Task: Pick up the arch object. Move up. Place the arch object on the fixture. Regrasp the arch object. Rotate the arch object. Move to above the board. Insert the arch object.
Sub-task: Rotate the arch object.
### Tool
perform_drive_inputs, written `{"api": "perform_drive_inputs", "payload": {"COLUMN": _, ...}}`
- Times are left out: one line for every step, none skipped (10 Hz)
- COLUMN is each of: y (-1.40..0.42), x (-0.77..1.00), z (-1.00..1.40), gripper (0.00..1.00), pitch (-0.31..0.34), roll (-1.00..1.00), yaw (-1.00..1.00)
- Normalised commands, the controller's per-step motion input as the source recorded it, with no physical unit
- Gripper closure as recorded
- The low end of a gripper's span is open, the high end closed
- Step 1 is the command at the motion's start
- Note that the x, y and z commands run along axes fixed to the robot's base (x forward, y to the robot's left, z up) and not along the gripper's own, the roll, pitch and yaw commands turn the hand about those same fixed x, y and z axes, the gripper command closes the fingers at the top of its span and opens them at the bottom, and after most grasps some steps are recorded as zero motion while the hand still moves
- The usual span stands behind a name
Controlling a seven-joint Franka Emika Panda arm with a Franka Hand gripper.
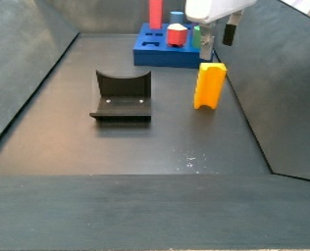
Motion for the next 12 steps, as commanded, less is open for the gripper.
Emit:
{"api": "perform_drive_inputs", "payload": {"y": 0.00, "x": 0.04, "z": -0.03, "gripper": 0.00, "pitch": 0.004, "roll": -0.02, "yaw": 1.00}}
{"api": "perform_drive_inputs", "payload": {"y": 0.00, "x": 0.04, "z": -0.03, "gripper": 0.00, "pitch": 0.004, "roll": -0.02, "yaw": 1.00}}
{"api": "perform_drive_inputs", "payload": {"y": 0.00, "x": 0.04, "z": -0.03, "gripper": 0.00, "pitch": 0.004, "roll": -0.02, "yaw": 1.00}}
{"api": "perform_drive_inputs", "payload": {"y": 0.00, "x": 0.04, "z": -0.03, "gripper": 0.00, "pitch": 0.005, "roll": -0.02, "yaw": 1.00}}
{"api": "perform_drive_inputs", "payload": {"y": 0.00, "x": 0.04, "z": -0.03, "gripper": 0.00, "pitch": 0.005, "roll": -0.02, "yaw": 1.00}}
{"api": "perform_drive_inputs", "payload": {"y": 0.00, "x": 0.04, "z": -0.03, "gripper": 0.00, "pitch": 0.005, "roll": -0.02, "yaw": 1.00}}
{"api": "perform_drive_inputs", "payload": {"y": 0.00, "x": 0.04, "z": -0.03, "gripper": 0.00, "pitch": 0.005, "roll": -0.02, "yaw": 1.00}}
{"api": "perform_drive_inputs", "payload": {"y": 0.00, "x": 0.04, "z": -0.03, "gripper": 0.00, "pitch": 0.005, "roll": -0.02, "yaw": 1.00}}
{"api": "perform_drive_inputs", "payload": {"y": 0.00, "x": 0.04, "z": -0.03, "gripper": 0.00, "pitch": 0.005, "roll": -0.02, "yaw": 1.00}}
{"api": "perform_drive_inputs", "payload": {"y": 0.00, "x": 0.04, "z": -0.03, "gripper": 0.00, "pitch": 0.006, "roll": -0.02, "yaw": 1.00}}
{"api": "perform_drive_inputs", "payload": {"y": 0.00, "x": 0.04, "z": -0.03, "gripper": 0.00, "pitch": 0.006, "roll": -0.03, "yaw": 1.00}}
{"api": "perform_drive_inputs", "payload": {"y": 0.00, "x": 0.04, "z": -0.03, "gripper": 0.00, "pitch": 0.006, "roll": -0.03, "yaw": 1.00}}
